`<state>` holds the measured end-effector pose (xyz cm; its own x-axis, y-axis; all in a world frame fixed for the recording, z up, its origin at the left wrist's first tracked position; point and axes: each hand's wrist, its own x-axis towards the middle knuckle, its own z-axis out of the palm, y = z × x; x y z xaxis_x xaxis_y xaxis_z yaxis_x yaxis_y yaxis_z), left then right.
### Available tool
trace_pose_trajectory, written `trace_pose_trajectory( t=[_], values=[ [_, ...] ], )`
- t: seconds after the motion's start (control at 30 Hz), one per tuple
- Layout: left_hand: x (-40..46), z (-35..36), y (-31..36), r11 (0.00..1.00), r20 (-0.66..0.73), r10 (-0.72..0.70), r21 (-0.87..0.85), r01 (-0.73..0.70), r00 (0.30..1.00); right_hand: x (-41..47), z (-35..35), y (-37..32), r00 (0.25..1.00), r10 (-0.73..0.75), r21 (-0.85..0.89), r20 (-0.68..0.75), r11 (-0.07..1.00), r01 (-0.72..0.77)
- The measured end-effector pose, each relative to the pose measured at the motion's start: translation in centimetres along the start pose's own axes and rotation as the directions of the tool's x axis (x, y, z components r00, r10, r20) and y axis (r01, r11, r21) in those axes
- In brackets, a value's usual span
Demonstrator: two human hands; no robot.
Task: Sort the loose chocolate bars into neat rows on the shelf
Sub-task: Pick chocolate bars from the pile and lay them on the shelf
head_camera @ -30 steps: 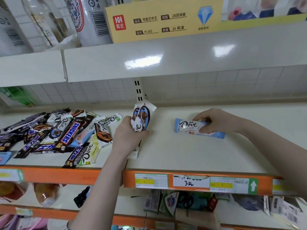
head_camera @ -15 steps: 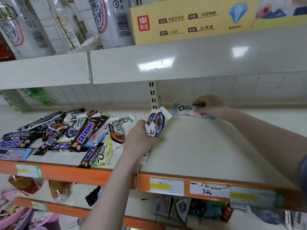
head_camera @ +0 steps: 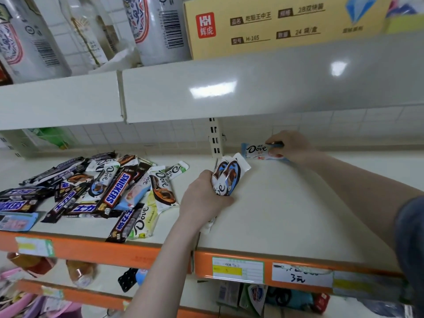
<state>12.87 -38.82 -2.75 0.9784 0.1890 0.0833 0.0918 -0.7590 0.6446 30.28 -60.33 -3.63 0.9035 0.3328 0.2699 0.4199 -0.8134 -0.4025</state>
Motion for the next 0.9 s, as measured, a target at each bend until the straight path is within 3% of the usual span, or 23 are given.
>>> trace_pose_trajectory(
  t=[0.2,0.63,0.8,0.9],
  values=[
    [0.2,0.0,0.1,1.0,0.013,-0.008,0.004,0.008,1.0,0.0,0.3,0.8,0.999,-0.028,-0.087,-0.022,0.996,0.026],
    [-0.2,0.0,0.7,1.0,0.075,-0.026,0.0,0.026,0.997,-1.1,0.9,0.9,0.999,0.046,0.004,-0.013,0.999,-0.046],
    [-0.2,0.1,0.9,1.0,0.122,0.002,0.023,-0.004,0.993,-6.2,-0.7,-1.7,0.999,0.053,0.311,-0.009,0.949,-0.047],
    [-0.1,0.4,1.5,0.997,0.191,0.047,0.044,-0.056,0.981,-9.0,-1.3,-4.2,0.995,-0.004,0.602,0.103,0.796,-0.059]
  ],
)
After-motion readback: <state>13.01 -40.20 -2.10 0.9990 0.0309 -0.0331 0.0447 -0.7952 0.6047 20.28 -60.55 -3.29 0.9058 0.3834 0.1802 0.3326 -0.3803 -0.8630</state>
